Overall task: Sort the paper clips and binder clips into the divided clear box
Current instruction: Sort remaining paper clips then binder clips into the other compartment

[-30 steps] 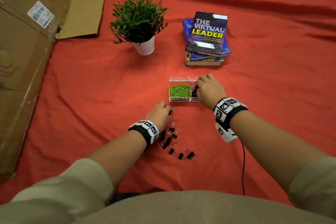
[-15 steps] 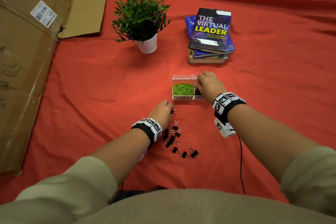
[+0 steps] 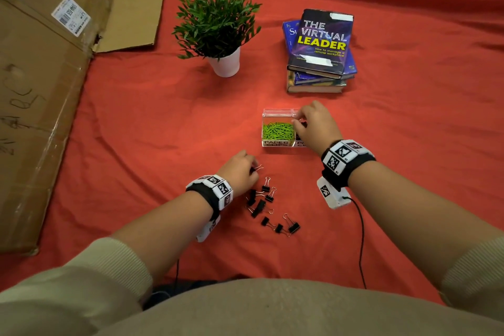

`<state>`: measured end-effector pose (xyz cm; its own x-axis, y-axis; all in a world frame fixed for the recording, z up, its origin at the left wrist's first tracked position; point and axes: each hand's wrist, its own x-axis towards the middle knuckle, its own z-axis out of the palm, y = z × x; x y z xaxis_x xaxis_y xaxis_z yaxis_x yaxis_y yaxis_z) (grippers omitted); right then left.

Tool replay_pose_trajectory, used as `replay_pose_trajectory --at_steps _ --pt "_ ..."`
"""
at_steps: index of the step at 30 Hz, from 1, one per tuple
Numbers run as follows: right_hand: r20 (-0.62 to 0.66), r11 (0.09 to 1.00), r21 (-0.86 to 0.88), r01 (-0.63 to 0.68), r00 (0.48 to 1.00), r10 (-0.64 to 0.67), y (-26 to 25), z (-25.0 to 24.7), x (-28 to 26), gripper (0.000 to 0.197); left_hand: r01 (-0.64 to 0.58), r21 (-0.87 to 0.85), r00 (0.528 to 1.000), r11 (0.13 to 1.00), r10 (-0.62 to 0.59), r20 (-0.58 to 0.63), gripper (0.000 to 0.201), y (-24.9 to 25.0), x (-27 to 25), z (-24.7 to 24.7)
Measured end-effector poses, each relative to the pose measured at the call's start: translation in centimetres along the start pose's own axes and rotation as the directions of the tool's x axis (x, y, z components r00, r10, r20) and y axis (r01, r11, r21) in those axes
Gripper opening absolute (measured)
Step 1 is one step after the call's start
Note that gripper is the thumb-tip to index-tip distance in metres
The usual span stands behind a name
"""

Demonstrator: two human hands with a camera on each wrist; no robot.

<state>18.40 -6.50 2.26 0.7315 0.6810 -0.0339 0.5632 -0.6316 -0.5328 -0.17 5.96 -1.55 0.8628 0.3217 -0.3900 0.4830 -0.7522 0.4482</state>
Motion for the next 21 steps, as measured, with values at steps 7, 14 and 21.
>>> replay_pose_trajectory --at_steps 7,14,21 --pt "0.608 0.951 0.012 0.308 0.753 -0.251 -2.1 4.6 -7.5 0.033 -0.118 0.041 0.985 0.992 0.112 0.129 0.036 -1.4 -3.0 0.4" --pt "0.605 0.943 -0.083 0.323 0.768 -0.21 -1.5 7.0 -10.9 0.041 -0.142 0.116 0.982 0.983 0.125 0.142 0.035 -0.8 -4.6 2.6" --pt "0.566 0.939 -0.13 0.318 0.801 -0.193 -1.2 6.5 -12.0 0.033 -0.154 0.172 0.986 0.973 0.14 0.09 0.018 0.1 -4.8 3.5"
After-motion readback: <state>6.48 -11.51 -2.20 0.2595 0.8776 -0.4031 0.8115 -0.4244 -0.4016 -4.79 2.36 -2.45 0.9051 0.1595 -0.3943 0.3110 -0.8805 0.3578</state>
